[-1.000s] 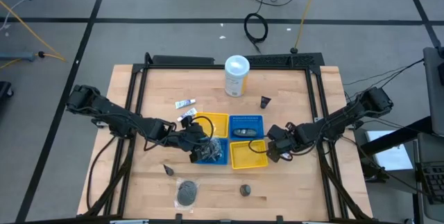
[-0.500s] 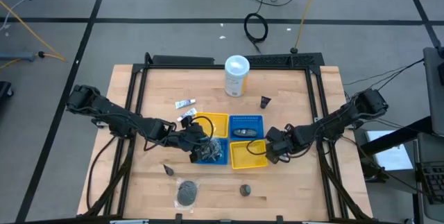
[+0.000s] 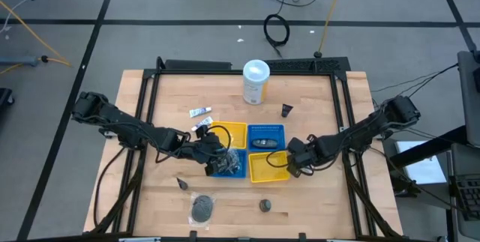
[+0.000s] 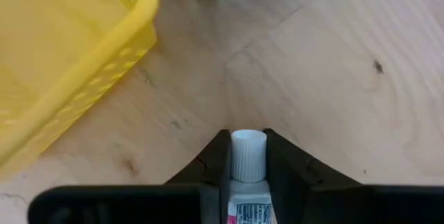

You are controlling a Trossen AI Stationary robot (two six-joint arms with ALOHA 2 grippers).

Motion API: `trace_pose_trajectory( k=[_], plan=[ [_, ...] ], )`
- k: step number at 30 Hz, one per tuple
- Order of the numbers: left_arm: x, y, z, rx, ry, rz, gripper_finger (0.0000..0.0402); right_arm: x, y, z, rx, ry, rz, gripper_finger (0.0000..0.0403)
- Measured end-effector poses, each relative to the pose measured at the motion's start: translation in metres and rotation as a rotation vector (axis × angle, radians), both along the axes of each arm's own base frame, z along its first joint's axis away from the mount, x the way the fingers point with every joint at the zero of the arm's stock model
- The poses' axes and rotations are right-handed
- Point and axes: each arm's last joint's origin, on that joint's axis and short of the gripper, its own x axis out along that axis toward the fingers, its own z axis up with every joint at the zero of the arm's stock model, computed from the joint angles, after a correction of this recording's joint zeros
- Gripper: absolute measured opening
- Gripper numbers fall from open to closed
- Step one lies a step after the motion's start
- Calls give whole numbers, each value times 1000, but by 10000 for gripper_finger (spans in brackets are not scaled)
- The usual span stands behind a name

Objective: Pick & Place Travel size toiletries
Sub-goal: Put the white toothpaste into the bottom yellow bin

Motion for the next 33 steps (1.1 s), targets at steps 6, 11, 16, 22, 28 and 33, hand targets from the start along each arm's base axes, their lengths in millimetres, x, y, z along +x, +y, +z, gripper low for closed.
trace_pose_trajectory(
  k=[6,11,16,22,28,33],
  plan=[
    [0,0,0,0,0,0,81,-7,-3,10,-13,9,-7,55],
    [0,0,0,0,0,0,81,-8,-3,30,-3,-37,-4,55],
    [0,0,0,0,0,0,81,-3,-2,57,-1,-145,37,55],
    [0,0,0,0,0,0,81,7,1,84,-16,-281,108,55],
    [0,0,0,0,0,0,81,28,9,95,-21,-494,210,55],
    [0,0,0,0,0,0,81,40,13,92,-34,-549,259,55]
  ],
)
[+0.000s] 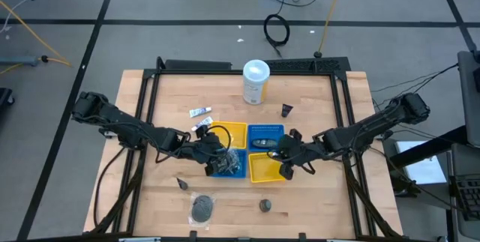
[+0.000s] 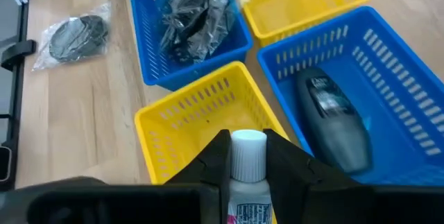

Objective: Pick & Place Travel size toiletries
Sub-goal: Put the white toothpaste into the bottom yellow bin

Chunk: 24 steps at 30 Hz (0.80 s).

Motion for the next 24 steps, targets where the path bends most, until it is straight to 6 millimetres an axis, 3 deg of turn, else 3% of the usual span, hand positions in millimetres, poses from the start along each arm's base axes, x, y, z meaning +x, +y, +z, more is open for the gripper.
trace_pose_trajectory(
  k=[12,24],
  plan=[
    [0,0,0,0,-1,0,81,24,10,-12,-5,-84,66,55],
    [1,0,1,2,-12,-2,81,32,13,-30,-37,-39,87,55]
  ],
)
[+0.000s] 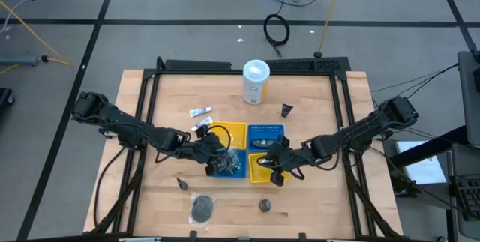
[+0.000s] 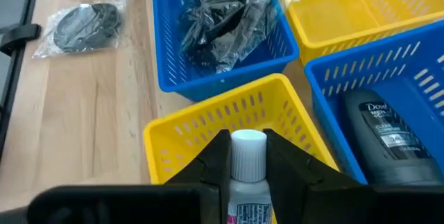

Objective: Pick & Place Travel size toiletries
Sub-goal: Put the white toothpaste into the bottom yellow bin

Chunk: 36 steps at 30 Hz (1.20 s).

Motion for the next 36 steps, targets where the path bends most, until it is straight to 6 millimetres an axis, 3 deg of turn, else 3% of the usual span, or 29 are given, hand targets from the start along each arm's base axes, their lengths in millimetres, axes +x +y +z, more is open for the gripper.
trace_pose_trajectory(
  k=[6,16,30,36],
  plan=[
    [0,0,0,-1,-3,0,81,0,0,0,-2,-5,2,76],
    [0,0,0,-2,-3,1,81,0,0,0,-18,-5,17,78],
    [0,0,0,23,1,-13,81,1,0,2,-44,-19,43,139],
    [-4,8,4,114,-8,90,81,4,1,5,-58,-61,66,140]
  ],
)
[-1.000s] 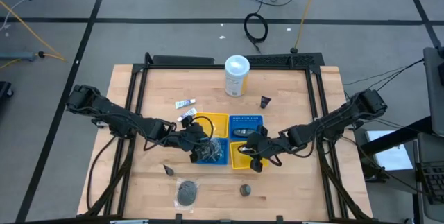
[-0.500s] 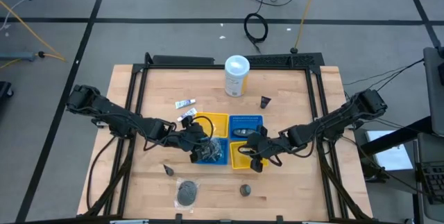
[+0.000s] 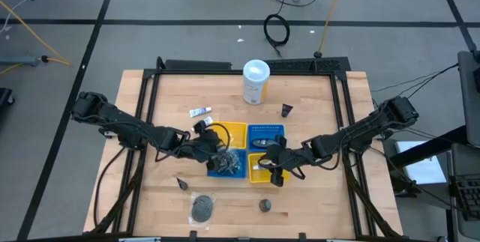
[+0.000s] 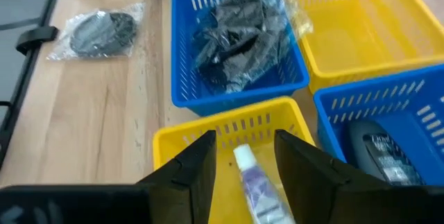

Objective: Pick & Place Travel size toiletries
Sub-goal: Put the white toothpaste into the bottom yellow bin

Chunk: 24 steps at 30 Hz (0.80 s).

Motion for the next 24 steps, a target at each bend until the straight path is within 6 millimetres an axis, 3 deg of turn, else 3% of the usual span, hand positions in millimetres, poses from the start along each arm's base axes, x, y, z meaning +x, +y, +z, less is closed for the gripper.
trace_pose_trajectory(
  k=[8,12,21,24],
  plan=[
    [-18,48,7,-18,111,228,82,0,0,0,-2,-2,3,141],
    [-20,74,3,-28,190,253,93,0,0,0,-8,-2,9,141],
    [-30,148,3,8,241,421,181,0,0,1,-20,-8,20,141],
    [-31,172,0,-24,237,395,202,0,0,1,-20,-8,20,141]
  ],
)
